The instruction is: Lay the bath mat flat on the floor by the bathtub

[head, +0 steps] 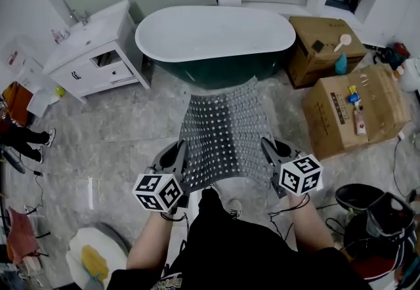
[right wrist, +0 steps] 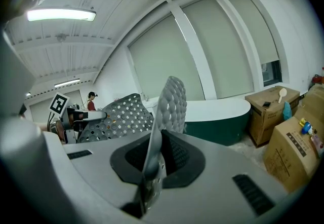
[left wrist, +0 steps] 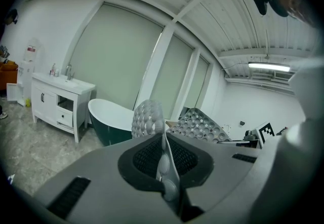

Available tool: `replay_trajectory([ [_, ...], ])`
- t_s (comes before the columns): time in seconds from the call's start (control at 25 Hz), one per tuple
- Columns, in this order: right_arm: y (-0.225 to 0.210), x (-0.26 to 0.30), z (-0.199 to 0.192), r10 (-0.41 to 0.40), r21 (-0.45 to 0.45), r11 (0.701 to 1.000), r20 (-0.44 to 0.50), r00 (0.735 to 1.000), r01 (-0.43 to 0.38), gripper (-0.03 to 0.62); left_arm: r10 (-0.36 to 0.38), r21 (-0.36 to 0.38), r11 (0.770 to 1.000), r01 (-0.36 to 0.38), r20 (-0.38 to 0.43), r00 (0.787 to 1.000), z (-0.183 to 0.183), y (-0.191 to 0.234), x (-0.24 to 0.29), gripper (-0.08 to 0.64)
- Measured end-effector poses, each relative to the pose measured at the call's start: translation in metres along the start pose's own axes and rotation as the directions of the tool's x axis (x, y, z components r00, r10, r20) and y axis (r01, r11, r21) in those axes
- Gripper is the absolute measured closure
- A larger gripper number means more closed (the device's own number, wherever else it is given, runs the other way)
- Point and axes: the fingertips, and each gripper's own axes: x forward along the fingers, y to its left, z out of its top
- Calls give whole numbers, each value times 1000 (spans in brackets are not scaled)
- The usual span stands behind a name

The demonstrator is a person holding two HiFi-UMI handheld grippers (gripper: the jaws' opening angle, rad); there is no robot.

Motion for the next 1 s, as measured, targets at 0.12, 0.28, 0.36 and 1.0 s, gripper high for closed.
replay_trajectory([
  [0.12,-7,16,4,-7,1,1000,-7,1000,7,561,-7,-5,1000,7,-1,1000,5,12,14,528],
  [0.28,-17,46,14,-18,14,1000,-14,1000,19,561,-9,-15,1000,9,-1,1000,16,35,38,528],
  [0.36,-20,63,20,-21,18,1000,-17,1000,21,563,-7,-22,1000,7,-1,1000,23,50,50,528],
  [1.0,-53,196,59,-53,41,998,-32,998,55,562,13,-46,999,-14,-15,1000,65,160,145,528],
])
